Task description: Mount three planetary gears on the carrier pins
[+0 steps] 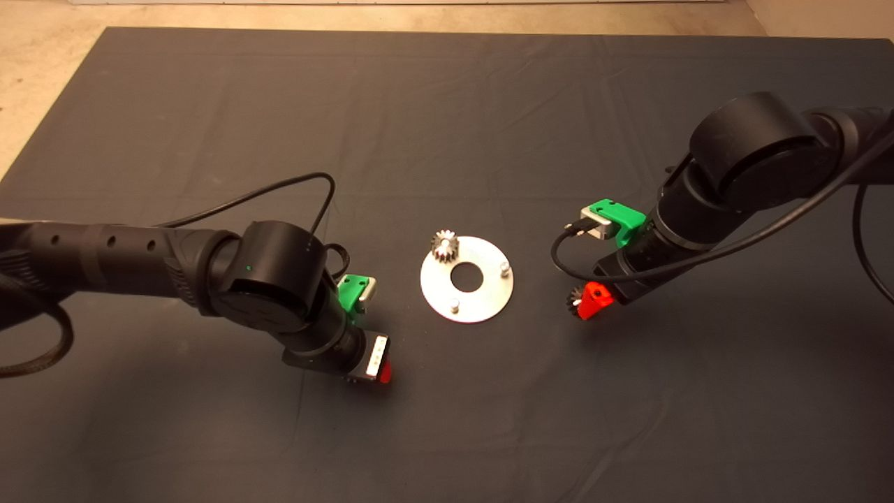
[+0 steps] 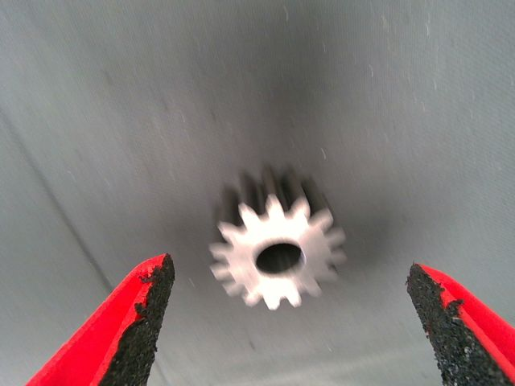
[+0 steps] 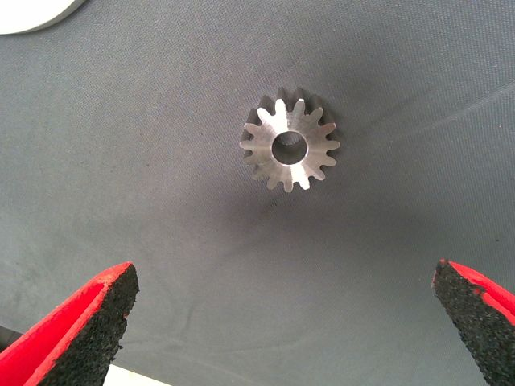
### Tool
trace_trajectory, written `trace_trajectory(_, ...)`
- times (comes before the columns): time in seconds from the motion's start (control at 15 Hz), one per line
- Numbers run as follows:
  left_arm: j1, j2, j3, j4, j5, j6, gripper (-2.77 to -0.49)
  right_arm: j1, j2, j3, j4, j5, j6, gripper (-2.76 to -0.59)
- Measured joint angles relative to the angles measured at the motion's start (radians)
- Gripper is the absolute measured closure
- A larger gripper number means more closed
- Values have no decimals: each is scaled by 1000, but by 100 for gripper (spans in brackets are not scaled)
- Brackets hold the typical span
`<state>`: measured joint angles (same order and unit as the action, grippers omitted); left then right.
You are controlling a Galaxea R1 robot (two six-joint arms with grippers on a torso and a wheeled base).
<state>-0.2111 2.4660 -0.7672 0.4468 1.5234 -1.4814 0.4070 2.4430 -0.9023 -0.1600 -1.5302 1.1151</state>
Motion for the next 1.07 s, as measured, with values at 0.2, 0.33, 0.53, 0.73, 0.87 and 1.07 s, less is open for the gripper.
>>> trace_trajectory(0.2, 0, 0, -15, 8, -1, 14, -204, 0, -2, 0, 0, 0, 0, -273)
trace_trajectory(0.33, 0, -2, -26, 14, 0, 15, -204, 0, -3, 4, 0, 0, 0, -273)
trace_trajectory(0.53, 0, -3, -26, 13, 0, 15, -204, 0, -6, 10, 0, 0, 0, -273)
trace_trajectory(0.73, 0, -3, -26, 13, 0, 15, -204, 0, -8, 13, 0, 0, 0, -273)
trace_trajectory(0.87, 0, -2, -27, 13, 0, 15, -204, 0, -8, 14, 0, 0, 0, -273)
trace_trajectory(1.07, 0, -2, -28, 13, 0, 15, -204, 0, -8, 15, 0, 0, 0, -273)
